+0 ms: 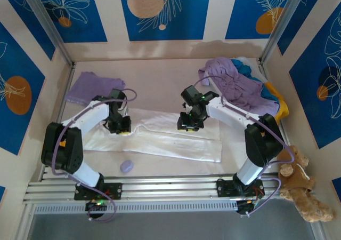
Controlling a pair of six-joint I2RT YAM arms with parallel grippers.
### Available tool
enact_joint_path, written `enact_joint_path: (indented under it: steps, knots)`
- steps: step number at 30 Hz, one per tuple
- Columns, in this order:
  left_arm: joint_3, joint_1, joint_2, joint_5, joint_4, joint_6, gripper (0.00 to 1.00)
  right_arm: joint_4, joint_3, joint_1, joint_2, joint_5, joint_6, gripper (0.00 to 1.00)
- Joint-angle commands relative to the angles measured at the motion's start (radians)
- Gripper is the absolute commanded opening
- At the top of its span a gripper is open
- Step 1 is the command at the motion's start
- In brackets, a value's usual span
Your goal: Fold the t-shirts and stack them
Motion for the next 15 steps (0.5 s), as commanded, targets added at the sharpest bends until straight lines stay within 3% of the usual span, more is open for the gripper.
enact_joint_path:
  steps: [1,3,7,15]
  knots:
    - [-0.067,-0.02,-0.073,0.039,0.011,-0.084,0.24,-0.013,0.041,0.027,0.023,-0.02,-0.014,0.37]
    - [-0.091,-0.021,-0.138,0.029,-0.011,-0.094,0.36,-0.008,0.053,0.042,0.031,-0.028,-0.007,0.37]
    - [-0.062,-0.017,-0.231,-0.031,-0.095,-0.079,0.39,0.014,0.088,0.072,0.058,-0.045,0.01,0.37]
    - [0.059,0.085,-0.042,-0.027,-0.087,0.051,0.17,0.096,0.191,0.123,0.192,-0.13,0.057,0.37]
